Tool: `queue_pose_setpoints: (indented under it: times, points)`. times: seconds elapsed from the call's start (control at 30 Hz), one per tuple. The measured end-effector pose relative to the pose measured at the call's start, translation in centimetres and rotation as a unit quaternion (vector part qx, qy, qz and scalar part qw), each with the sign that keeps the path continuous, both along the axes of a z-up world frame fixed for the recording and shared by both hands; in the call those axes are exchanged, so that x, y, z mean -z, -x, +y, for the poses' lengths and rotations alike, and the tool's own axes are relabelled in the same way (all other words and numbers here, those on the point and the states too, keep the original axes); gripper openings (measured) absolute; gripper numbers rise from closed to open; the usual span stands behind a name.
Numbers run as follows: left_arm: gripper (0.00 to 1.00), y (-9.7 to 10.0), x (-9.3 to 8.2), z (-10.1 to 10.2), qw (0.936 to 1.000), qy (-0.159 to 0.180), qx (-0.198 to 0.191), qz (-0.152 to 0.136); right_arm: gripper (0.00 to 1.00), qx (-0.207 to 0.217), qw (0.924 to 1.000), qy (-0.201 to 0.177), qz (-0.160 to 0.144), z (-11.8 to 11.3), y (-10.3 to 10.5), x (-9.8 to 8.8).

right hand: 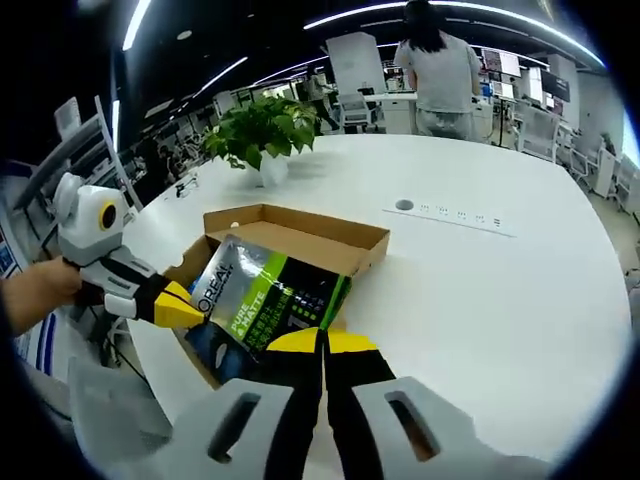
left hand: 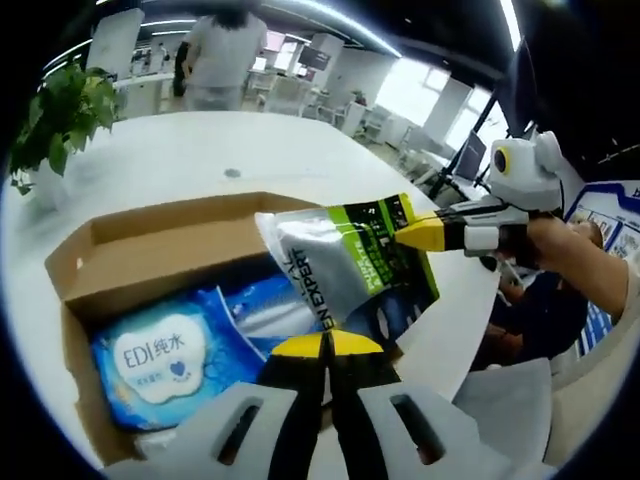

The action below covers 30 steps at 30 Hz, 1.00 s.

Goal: Operate the shoe box by opening the lid, removing the specified soft item, and placing it in the target area until the item is outside and the box remains undamaged.

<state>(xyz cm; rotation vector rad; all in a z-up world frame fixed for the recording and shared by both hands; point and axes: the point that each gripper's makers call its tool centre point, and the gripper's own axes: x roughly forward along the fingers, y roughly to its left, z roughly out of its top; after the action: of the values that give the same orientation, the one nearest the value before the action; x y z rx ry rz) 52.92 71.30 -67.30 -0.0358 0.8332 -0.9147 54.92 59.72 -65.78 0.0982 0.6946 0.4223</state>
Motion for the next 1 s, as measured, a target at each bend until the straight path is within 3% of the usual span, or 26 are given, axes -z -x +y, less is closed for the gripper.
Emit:
queue_pose_setpoints:
  times: [1.0]
  points:
    - [0.0, 0.4, 0.7, -6.4, 0.996, -0.046, 0.069, -0.034, 0.0, 0.032, 0.9992, 0.019, 0.016, -6.3, 0.3, 1.0]
